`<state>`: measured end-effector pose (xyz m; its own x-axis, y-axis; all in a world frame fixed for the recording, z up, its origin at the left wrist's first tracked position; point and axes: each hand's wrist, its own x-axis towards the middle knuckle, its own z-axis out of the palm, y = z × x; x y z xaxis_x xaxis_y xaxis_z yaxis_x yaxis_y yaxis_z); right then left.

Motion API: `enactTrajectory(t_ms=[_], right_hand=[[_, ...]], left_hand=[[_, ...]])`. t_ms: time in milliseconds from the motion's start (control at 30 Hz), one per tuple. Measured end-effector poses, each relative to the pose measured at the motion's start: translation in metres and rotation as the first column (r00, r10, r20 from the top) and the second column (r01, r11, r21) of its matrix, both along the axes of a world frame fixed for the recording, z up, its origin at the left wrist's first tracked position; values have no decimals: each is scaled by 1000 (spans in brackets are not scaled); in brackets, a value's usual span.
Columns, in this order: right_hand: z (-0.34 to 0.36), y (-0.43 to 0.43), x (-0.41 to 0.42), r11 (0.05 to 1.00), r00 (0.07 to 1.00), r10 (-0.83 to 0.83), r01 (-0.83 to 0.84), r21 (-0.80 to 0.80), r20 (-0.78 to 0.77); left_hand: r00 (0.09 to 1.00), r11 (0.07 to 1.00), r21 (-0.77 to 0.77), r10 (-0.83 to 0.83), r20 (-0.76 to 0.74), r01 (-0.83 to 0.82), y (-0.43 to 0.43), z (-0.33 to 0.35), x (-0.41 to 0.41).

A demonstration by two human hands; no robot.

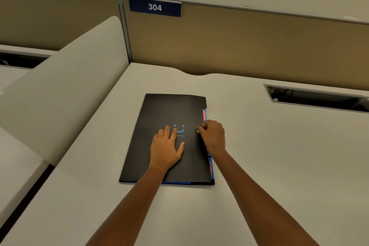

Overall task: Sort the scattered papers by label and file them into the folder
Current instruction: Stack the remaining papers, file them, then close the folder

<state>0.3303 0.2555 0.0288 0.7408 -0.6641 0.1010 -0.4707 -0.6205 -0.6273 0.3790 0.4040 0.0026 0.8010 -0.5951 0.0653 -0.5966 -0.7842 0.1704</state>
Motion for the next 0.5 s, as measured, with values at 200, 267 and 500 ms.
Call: enactTrajectory(t_ms=[200, 267, 500], right_hand=[[-19, 8, 4, 986, 994, 61, -75, -146, -93], [-24, 8, 2, 980, 991, 77, -96, -175, -113], [-33, 12, -1, 992, 989, 106, -112, -53, -108]], left_hand=[[999, 998, -65, -23, -48, 20, 1, -16, 1], [999, 997, -78, -24, -45, 20, 1, -17, 2], [999, 992, -123, -23, -29, 19, 0, -21, 3]])
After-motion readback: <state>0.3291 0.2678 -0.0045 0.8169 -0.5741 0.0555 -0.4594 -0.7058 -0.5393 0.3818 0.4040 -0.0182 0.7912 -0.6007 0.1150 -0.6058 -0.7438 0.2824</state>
